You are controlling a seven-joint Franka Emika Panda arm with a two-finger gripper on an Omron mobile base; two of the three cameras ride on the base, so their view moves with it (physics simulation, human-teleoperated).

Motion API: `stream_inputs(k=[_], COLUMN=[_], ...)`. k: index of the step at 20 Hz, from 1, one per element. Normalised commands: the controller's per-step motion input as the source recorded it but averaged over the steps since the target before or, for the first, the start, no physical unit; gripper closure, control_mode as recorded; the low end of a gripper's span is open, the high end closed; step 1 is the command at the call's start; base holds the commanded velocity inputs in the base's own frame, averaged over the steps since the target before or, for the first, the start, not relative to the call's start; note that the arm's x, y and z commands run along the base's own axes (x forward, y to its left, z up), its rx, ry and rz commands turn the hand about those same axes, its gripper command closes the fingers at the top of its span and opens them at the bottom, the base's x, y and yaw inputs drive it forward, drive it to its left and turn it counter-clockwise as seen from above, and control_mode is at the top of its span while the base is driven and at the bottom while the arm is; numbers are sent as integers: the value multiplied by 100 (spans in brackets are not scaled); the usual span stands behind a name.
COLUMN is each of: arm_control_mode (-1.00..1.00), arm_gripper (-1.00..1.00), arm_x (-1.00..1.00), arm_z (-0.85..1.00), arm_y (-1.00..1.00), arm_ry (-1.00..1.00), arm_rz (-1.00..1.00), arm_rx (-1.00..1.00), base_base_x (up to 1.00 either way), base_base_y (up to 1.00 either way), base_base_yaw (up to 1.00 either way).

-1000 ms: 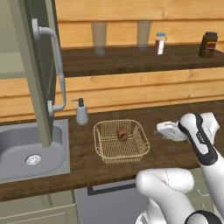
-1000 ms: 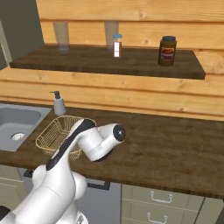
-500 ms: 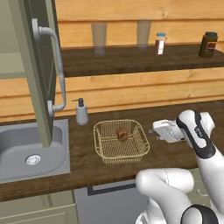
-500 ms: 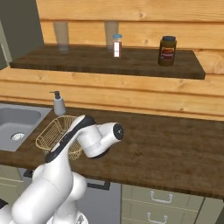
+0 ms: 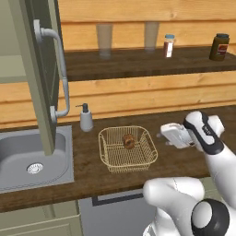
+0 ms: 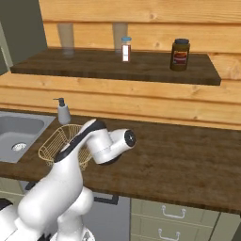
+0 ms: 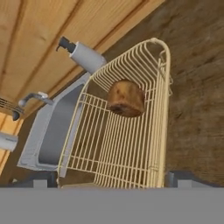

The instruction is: Open the cabinet, pick up the bread from the cabinet and place it in the basket. Then move the basket to the dining counter.

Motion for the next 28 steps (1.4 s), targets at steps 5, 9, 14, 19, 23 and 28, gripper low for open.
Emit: stream_inputs(k=[5,9,14,19,23,28], arm_control_mode=[-100,-100,-100,-100,-100,-100], arm_gripper=[-100,-100,-100,-100,-100,-100], arm_x=[23,22,20,17,7,15], arm_z=[-33,-58,-32,-14,-8,-6], arm_y=[-1,12,33,28,-1,-2], arm_ry=[7,4,0,0,0,0], arm_rz=[0,0,4,4,0,0], arm_rx=[0,0,0,0,0,0], base_base_x=[0,0,0,0,0,0], base_base_y=[0,0,0,0,0,0], base_base_yaw=[0,0,0,0,0,0])
